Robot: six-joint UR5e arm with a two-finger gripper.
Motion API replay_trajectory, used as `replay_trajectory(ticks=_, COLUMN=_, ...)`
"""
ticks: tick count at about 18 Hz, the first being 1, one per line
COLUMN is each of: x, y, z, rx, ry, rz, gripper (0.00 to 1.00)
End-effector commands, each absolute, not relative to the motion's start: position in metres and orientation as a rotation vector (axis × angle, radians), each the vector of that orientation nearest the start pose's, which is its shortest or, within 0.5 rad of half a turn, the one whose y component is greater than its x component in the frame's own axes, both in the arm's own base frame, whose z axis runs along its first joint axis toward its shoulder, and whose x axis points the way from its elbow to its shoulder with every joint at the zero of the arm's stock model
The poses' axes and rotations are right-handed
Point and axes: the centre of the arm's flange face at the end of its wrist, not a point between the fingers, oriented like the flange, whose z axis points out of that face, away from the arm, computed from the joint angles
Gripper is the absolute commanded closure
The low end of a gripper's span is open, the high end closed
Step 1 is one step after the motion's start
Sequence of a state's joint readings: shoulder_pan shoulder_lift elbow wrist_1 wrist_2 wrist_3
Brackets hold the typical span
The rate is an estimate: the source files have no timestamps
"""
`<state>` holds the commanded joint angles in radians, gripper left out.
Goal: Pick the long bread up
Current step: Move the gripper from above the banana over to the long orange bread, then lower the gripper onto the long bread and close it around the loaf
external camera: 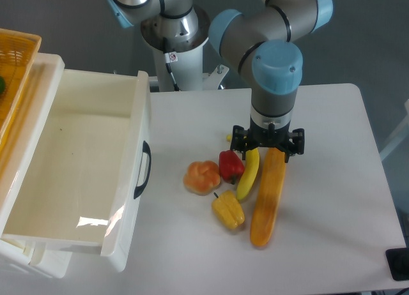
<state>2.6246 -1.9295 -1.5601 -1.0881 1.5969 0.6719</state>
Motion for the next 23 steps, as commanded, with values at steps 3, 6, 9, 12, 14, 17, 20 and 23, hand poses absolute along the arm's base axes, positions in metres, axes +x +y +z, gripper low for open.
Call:
replay_trajectory(ticks=3, x=-0.500, y=0.432, z=0.317, rx=-3.001, ry=-0.589, rz=0.213, gripper=0.00)
replay_trajectory(ticks=6, x=-0.508, y=0.433, z=0.306, rx=-3.010, ry=-0.597, rz=0.194, gripper=0.00)
replay_trajectory(ticks=9, x=-0.518, y=0.438, z=0.285, rx=-3.027, ry=-0.602, rz=0.166, gripper=0.00)
replay_trajectory(ticks=12, x=-0.520, y=0.442, z=0.272, rx=-3.036, ry=-0.599, rz=0.145, gripper=0.00)
replay_trajectory(ticks=14, x=-0.521, y=0.446, z=0.256, rx=-3.051, ry=-0.589, rz=0.124, gripper=0.00)
replay_trajectory(ticks=17, x=-0.519, y=0.458, z=0.236, rx=-3.068, ry=-0.565, rz=0.089, gripper=0.00)
replay_trajectory(ticks=20, x=-0.515, y=0.465, z=0.220, rx=-3.073, ry=-0.550, rz=0.041, gripper=0.00)
replay_trajectory(ticks=23, x=-0.511, y=0.466, z=0.201, rx=-3.098, ry=-0.540, rz=0.005, gripper=0.00)
